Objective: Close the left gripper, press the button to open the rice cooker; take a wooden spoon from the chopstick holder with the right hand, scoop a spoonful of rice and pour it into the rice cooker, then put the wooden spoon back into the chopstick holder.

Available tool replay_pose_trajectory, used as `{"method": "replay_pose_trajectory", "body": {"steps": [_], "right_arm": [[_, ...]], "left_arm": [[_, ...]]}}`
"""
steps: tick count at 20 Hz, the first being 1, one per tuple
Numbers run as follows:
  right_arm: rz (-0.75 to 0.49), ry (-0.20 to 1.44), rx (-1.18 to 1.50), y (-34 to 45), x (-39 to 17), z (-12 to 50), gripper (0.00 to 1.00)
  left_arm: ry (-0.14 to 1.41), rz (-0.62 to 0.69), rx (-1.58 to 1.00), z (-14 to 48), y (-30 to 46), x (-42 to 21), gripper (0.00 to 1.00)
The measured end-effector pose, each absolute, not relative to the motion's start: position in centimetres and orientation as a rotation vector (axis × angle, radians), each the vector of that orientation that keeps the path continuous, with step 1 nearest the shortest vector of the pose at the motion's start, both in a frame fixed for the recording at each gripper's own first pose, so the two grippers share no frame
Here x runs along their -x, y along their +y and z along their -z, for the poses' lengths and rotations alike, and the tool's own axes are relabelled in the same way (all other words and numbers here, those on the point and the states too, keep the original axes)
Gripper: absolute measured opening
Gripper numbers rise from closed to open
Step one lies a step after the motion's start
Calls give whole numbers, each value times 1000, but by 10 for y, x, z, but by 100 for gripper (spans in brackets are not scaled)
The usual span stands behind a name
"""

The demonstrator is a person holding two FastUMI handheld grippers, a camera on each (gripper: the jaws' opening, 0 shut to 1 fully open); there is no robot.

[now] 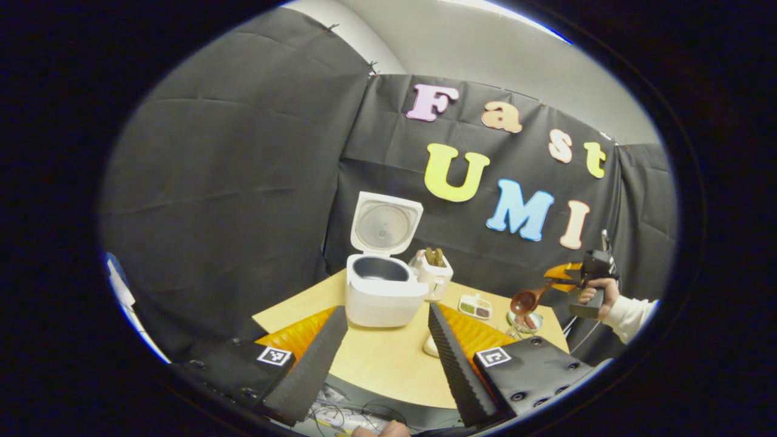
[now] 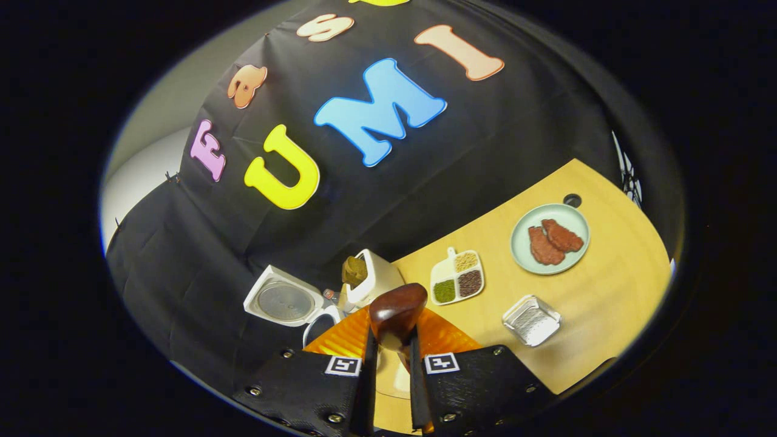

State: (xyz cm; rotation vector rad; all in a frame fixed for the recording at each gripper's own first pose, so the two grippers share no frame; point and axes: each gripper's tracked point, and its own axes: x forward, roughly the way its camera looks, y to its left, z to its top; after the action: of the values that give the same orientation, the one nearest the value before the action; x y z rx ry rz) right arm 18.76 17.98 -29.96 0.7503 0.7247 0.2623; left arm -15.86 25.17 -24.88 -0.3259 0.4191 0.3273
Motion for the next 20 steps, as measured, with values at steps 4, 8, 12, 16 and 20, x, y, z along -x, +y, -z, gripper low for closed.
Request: {"method": "replay_pose_trajectory", "body": {"steps": [4, 8, 12, 16, 20], "right_arm": [[-214, 772, -757, 134, -196, 341, 23], [-209, 834, -749, 108, -209, 394, 24], [-231, 873, -770, 100, -222, 430, 23], [-268, 921, -757, 104, -219, 457, 24], [-273, 962, -640, 107, -208, 485, 24]], "left_arm": [[454, -355, 280, 248, 224, 147, 89], [500, -373, 257, 249, 172, 116, 89], [523, -396, 226, 248, 124, 93, 89], [578, -402, 213, 258, 94, 82, 89], [581, -391, 158, 248, 81, 65, 94]]}}
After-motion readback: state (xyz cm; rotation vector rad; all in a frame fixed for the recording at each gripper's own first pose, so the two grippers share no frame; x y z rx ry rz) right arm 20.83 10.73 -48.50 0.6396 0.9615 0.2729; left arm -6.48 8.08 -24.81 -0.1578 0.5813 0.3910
